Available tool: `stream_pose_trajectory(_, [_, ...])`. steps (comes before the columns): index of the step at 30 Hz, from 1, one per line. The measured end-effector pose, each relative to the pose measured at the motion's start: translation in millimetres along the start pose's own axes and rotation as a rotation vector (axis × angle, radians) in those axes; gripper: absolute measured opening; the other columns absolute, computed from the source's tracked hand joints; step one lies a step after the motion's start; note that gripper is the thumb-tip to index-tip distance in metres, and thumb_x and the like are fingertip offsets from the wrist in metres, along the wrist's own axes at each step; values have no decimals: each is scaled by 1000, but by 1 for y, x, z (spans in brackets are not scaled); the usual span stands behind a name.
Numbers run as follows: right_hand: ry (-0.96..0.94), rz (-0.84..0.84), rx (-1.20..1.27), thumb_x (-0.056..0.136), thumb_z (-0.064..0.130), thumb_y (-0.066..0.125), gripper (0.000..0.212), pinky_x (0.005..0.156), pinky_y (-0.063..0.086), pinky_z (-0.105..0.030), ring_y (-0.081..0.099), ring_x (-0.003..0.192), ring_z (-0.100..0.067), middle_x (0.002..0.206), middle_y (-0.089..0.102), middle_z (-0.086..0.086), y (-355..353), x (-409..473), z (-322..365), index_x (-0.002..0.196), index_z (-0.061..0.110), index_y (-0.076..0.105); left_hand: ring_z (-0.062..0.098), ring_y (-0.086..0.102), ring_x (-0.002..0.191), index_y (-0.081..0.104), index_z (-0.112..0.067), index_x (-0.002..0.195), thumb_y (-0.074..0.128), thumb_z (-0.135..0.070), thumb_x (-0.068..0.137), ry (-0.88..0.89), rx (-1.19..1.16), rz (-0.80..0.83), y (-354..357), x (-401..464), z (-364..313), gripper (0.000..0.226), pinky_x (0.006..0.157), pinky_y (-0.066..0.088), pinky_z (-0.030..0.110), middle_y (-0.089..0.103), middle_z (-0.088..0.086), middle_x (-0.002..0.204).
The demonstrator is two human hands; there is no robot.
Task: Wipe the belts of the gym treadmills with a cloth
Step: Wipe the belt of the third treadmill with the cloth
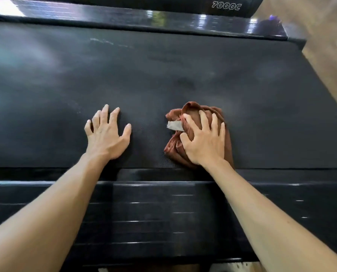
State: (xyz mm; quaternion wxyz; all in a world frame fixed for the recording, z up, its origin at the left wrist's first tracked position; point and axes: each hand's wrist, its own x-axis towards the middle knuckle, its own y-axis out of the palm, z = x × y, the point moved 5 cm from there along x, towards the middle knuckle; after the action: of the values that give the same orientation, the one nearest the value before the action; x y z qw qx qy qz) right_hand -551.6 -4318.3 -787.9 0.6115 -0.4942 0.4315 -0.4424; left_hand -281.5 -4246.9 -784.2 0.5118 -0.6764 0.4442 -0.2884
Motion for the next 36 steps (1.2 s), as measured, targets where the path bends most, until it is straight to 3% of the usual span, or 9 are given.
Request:
stream_pose_trajectory(5, [162, -12, 65, 100, 69, 27, 66, 125, -8, -61, -7, 158, -40, 175, 7, -3, -4, 91, 13, 162, 47, 19, 17, -4, 158, 13, -32, 164, 31, -68, 98, 49, 155, -26, 4, 21, 19, 77, 126, 1, 47, -1, 0, 173])
stream_pose_trajectory(9, [5, 39, 29, 99, 70, 29, 68, 125, -8, -62, -7, 159, -38, 175, 8, -2, 1, 135, 63, 162, 46, 20, 18, 0, 158, 17, -34, 162, 29, -72, 96, 64, 175, -86, 11, 22, 21, 77, 124, 6, 47, 6, 0, 172])
stream_pose_trajectory(15, [-276, 30, 41, 96, 66, 30, 68, 127, -3, -58, -1, 160, -31, 174, 11, 1, 6, 66, 79, 161, 48, 23, 18, 3, 157, 23, -34, 161, 20, -77, 85, 59, 153, -100, 8, 24, 23, 87, 124, 10, 48, 11, -1, 171])
stream_pose_trajectory(20, [-8, 7, 30, 95, 65, 25, 68, 128, -3, -57, 0, 160, -30, 174, 12, 2, -1, 57, 6, 161, 49, 24, 18, 3, 157, 21, -34, 161, 19, -78, 86, 60, 156, -111, 10, 23, 22, 87, 124, 10, 49, 10, -1, 171])
stream_pose_trajectory(24, [138, 19, 51, 102, 63, 27, 63, 125, -7, -62, -5, 159, -36, 175, 8, 0, -8, 138, 21, 162, 46, 21, 19, 4, 157, 23, -33, 161, 21, -77, 86, 58, 153, -113, 9, 23, 22, 87, 123, 10, 49, 12, -1, 170])
stream_pose_trajectory(28, [-94, 85, 8, 102, 61, 29, 63, 124, -6, -64, -3, 159, -36, 174, 9, 1, -4, 173, 83, 162, 44, 22, 19, 6, 156, 25, -34, 160, 21, -77, 84, 56, 157, -108, 9, 25, 22, 87, 122, 11, 48, 14, 0, 170])
stream_pose_trajectory(32, [-344, 120, 37, 100, 60, 34, 63, 126, -6, -60, -3, 160, -31, 174, 10, 2, 3, 109, 98, 161, 48, 23, 18, 4, 157, 25, -34, 160, 20, -78, 83, 49, 146, -100, 7, 23, 22, 88, 123, 11, 47, 13, -1, 170])
stream_pose_trajectory(34, [-364, 71, 34, 93, 64, 25, 69, 127, -4, -59, 1, 160, -29, 174, 12, 4, 3, 76, 71, 160, 48, 24, 17, 3, 157, 24, -34, 160, 19, -78, 83, 46, 144, -106, 6, 23, 21, 89, 123, 10, 46, 12, -1, 170])
stream_pose_trajectory(36, [-249, 27, 10, 87, 66, 19, 75, 127, 0, -59, 4, 160, -30, 173, 15, 3, -1, 70, 37, 160, 47, 27, 17, 3, 157, 24, -34, 160, 18, -79, 83, 50, 145, -110, 6, 26, 20, 89, 123, 9, 46, 12, -1, 170])
